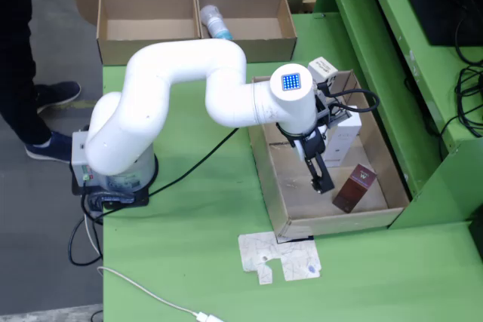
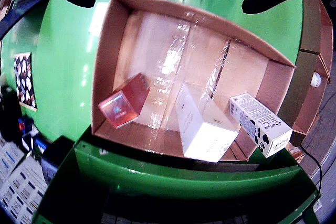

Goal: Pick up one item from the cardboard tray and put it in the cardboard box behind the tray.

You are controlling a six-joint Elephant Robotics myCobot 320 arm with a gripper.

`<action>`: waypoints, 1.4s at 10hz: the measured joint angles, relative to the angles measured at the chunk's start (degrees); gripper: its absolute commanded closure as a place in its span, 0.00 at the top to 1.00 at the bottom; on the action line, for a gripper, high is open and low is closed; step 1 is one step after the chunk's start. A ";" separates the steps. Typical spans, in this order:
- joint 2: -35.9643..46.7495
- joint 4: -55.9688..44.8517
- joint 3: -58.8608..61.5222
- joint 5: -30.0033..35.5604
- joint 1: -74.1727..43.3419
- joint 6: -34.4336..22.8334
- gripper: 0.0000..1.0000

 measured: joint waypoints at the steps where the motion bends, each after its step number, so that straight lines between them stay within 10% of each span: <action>1: -0.97 0.44 0.79 0.09 -0.17 -1.23 1.00; 14: -16.18 -8.51 24.61 3.95 -4.13 -8.71 1.00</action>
